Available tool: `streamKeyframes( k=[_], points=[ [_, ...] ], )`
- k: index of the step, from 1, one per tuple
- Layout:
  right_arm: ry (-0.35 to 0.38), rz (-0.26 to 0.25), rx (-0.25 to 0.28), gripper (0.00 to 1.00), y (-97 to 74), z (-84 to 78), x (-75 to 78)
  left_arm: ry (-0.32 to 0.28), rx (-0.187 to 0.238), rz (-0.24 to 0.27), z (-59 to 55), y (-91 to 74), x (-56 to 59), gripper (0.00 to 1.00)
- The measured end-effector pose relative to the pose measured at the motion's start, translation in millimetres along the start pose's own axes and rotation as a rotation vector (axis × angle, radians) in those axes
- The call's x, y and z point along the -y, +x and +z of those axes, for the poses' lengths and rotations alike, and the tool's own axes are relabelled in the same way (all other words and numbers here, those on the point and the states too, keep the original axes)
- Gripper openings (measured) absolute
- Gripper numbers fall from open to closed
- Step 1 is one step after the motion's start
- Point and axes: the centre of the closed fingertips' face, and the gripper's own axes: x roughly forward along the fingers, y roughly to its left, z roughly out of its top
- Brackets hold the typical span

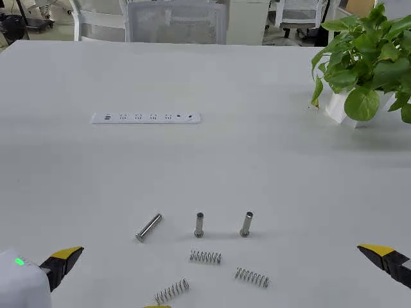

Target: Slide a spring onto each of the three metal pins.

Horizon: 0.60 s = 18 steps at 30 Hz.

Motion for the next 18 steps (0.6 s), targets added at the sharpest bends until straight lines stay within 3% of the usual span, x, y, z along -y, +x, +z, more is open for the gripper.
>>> streamKeyframes(
  k=[9,18],
  points=[
    [0.001,-0.001,0.0,0.99,-0.1,-0.9,-1.2,0.003,0.004,0.004,1.3,0.4,-4.4,0.99],
    [-0.007,-0.004,0.002,0.99,-0.7,1.2,0.4,0.024,-0.026,0.0,-2.8,4.0,-12.7,0.99]
  ],
)
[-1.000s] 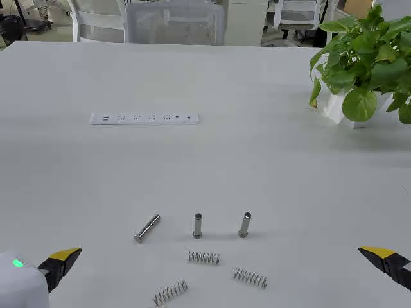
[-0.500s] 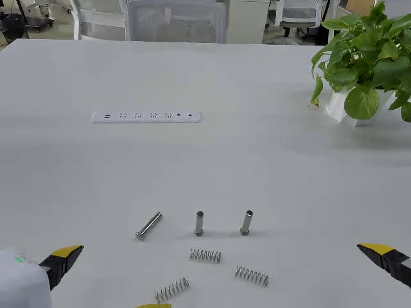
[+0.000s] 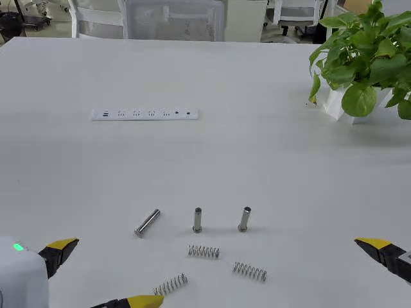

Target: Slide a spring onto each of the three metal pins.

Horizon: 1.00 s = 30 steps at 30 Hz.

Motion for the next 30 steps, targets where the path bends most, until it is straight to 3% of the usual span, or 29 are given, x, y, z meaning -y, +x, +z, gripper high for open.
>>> streamKeyframes(
  k=[9,16,21,30],
  points=[
    [0.003,0.007,0.003,0.99,2.1,0.7,-2.6,0.02,-0.054,-0.014,-1.1,8.7,-12.0,0.99],
    [0.005,0.012,0.011,0.99,3.0,2.3,-4.1,0.098,-0.101,-0.038,7.4,18.5,-21.0,0.99],
    [0.005,0.014,0.011,0.99,6.2,2.9,-5.0,0.109,-0.126,-0.061,12.1,27.7,-23.7,0.99],
    [0.002,0.019,0.009,0.98,5.2,0.3,-7.2,0.202,-0.203,-0.098,14.2,46.2,-27.4,0.97]
  ],
)
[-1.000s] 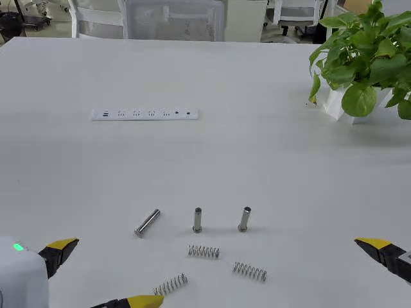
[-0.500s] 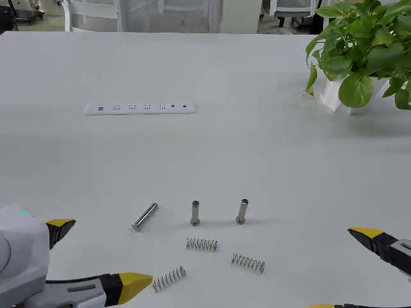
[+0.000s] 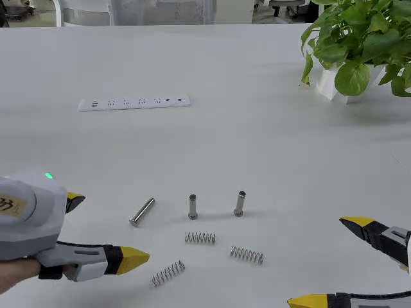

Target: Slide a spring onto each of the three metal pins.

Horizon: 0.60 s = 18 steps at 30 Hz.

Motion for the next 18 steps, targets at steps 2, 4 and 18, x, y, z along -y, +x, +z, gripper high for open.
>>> streamKeyframes(
  k=[2,4,18],
  points=[
    [0.0,-0.002,-0.002,0.98,-0.6,-0.7,0.6,0.001,-0.002,-0.006,2.3,3.9,-1.4,0.96],
    [0.0,-0.003,-0.003,0.98,-0.7,-0.8,1.0,0.003,-0.011,-0.015,2.9,7.2,-1.4,0.96],
    [0.012,-0.01,-0.005,0.98,-2.0,-3.2,1.8,0.005,-0.069,-0.044,7.7,35.2,-7.4,0.89]
  ],
)
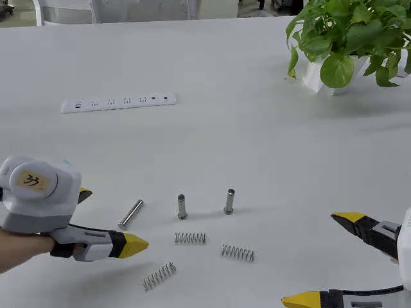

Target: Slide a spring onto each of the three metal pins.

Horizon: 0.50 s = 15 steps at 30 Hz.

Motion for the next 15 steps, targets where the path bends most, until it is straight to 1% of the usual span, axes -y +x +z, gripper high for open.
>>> streamKeyframes(
  k=[9,11,13,15],
  points=[
    [0.01,-0.008,0.003,0.97,-1.0,-1.2,1.3,-0.023,-0.02,0.003,5.9,13.7,-7.0,0.75],
    [0.011,-0.008,0.003,0.97,-1.1,-1.5,1.2,-0.025,-0.023,0.008,6.8,16.0,-8.8,0.7],
    [0.013,-0.009,0.002,0.97,-0.9,-2.3,1.3,-0.039,-0.03,0.014,7.5,18.8,-11.4,0.64],
    [0.014,-0.009,0.004,0.97,-0.7,-2.4,0.9,-0.047,-0.024,0.021,9.8,21.2,-13.5,0.6]
  ],
)
